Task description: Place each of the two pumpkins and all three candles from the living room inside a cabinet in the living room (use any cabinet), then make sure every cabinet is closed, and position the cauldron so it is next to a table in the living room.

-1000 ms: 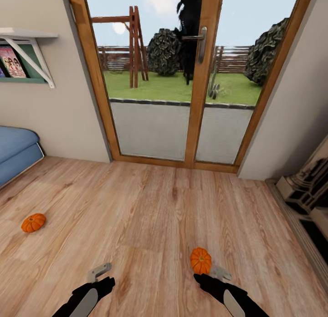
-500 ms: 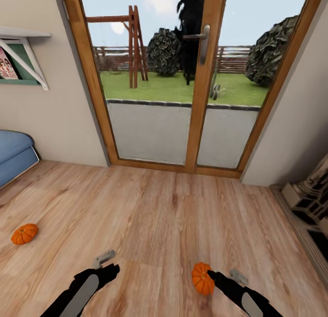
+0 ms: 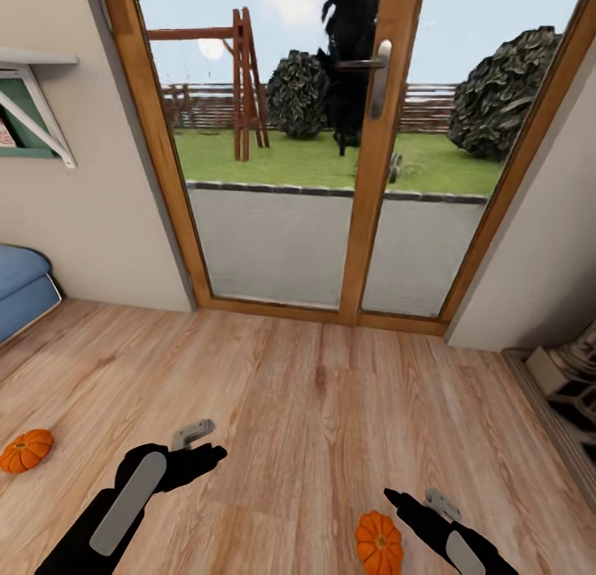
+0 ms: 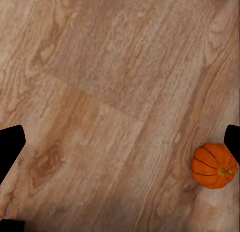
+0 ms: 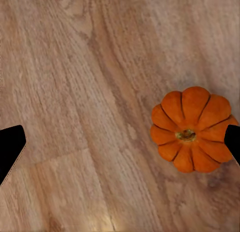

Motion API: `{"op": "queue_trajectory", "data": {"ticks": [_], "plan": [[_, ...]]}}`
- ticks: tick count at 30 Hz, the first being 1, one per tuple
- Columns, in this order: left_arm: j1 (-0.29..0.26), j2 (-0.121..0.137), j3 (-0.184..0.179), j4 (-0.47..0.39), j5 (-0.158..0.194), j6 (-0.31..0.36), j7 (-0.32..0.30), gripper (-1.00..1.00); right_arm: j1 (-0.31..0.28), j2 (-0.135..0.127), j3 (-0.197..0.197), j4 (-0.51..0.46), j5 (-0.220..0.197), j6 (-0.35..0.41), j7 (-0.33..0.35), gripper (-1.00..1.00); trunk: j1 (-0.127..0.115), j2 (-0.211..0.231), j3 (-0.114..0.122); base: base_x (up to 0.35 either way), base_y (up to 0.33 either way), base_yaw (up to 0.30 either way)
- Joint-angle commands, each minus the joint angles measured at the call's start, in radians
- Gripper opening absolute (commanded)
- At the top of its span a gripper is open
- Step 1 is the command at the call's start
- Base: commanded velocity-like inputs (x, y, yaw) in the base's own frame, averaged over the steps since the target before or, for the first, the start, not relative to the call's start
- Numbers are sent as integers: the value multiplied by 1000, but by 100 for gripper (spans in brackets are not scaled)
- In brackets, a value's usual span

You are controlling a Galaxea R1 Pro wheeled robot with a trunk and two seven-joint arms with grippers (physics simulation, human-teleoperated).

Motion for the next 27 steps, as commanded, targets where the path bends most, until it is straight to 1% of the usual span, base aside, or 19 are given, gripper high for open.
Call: {"op": "queue_trajectory", "data": {"ticks": [1, 4, 7, 8, 11, 18, 24, 27], "plan": [[-1, 1, -1, -1, 11, 0, 10, 100, 0, 1, -8, 2, -6, 8, 4, 100, 0, 0, -1, 172, 122, 0], [-1, -1, 0, -2, 13, -1, 10, 100, 0, 1, -10, 16, -6, 1, -2, 100, 0, 0, -1, 72, 51, 0], [-1, -2, 1, -8, 14, -3, 11, 100, 0, 1, -11, 44, -7, -48, -7, 100, 0, 0, -1, 15, 11, 0], [-1, -3, 1, -10, 14, -3, 12, 100, 0, 1, -13, 68, -7, -58, -8, 100, 4, -7, -4, 4, 3, 0], [-1, -3, 0, -15, 14, -2, 14, 100, 0, 0, -13, 94, -7, -68, -8, 100, 16, -28, -13, 1, 1, 0], [-1, -3, 0, -16, 15, 0, 14, 100, 0, -1, -14, 101, -7, -61, -20, 100, 42, -77, -35, 0, 0, 0], [-1, -3, 0, -17, 16, 1, 13, 100, 0, -1, -12, 100, -7, -55, -9, 100, 65, -119, -54, 0, 0, 0], [-1, -3, 0, -18, 42, 2, 14, 100, 0, -2, -12, 100, -7, -53, -7, 100, 77, -140, -63, 0, 0, 0]]}}
